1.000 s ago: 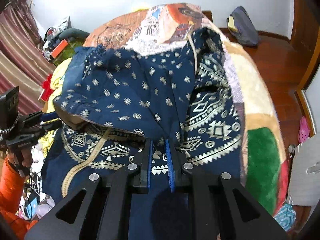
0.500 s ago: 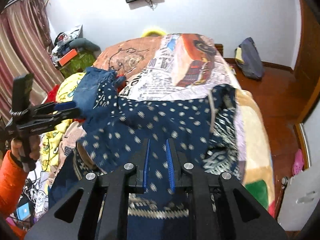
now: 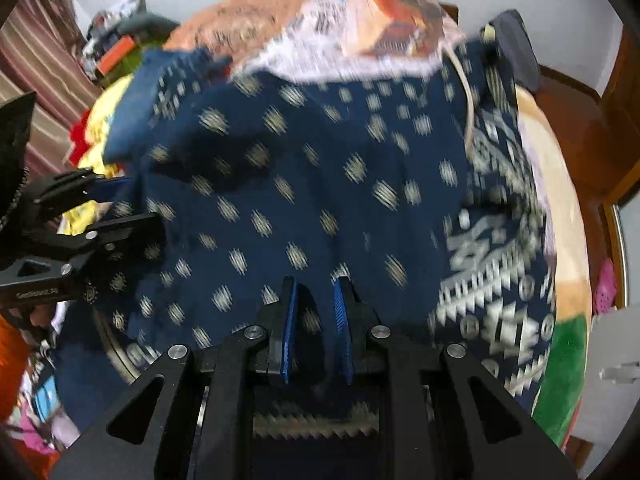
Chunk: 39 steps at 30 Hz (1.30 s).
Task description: Fold large clothes
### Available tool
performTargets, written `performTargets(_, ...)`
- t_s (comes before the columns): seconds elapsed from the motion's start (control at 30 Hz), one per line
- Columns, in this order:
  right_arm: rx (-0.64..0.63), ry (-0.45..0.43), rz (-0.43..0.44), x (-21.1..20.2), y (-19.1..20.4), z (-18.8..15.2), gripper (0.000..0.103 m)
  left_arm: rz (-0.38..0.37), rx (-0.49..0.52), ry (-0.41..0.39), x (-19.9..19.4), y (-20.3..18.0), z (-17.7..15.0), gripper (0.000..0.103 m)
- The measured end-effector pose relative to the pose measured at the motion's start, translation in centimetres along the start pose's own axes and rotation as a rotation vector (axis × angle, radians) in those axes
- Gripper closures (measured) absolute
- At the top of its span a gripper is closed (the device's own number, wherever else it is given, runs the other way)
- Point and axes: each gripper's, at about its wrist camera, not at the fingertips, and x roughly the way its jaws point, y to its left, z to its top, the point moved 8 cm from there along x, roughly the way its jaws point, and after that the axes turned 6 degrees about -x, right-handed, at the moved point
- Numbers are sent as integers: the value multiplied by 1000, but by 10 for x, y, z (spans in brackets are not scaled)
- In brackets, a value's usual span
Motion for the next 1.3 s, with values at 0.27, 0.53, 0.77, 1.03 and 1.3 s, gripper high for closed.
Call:
performTargets(0.27,7,-18,-3,-16,-3,-28,75,55,-6,-23,-1,-3,-31,40)
performTargets(0.53,-16,-89,-75,-45,-14,-11,67,75,-121,-141,-57,34,-9,37)
performTargets(0.77,43,-223,-150,-75,-41,21,44,171,-315,-232,-91,122,3,28)
performTargets(1.03,179,-222,-172,-61,-96,44,40,106,-579,-144,-47,196,-24,28)
performTargets(1.3,324,-138,-87,-14,-131,52,40,-37,-748,-75,12,216,-31,28)
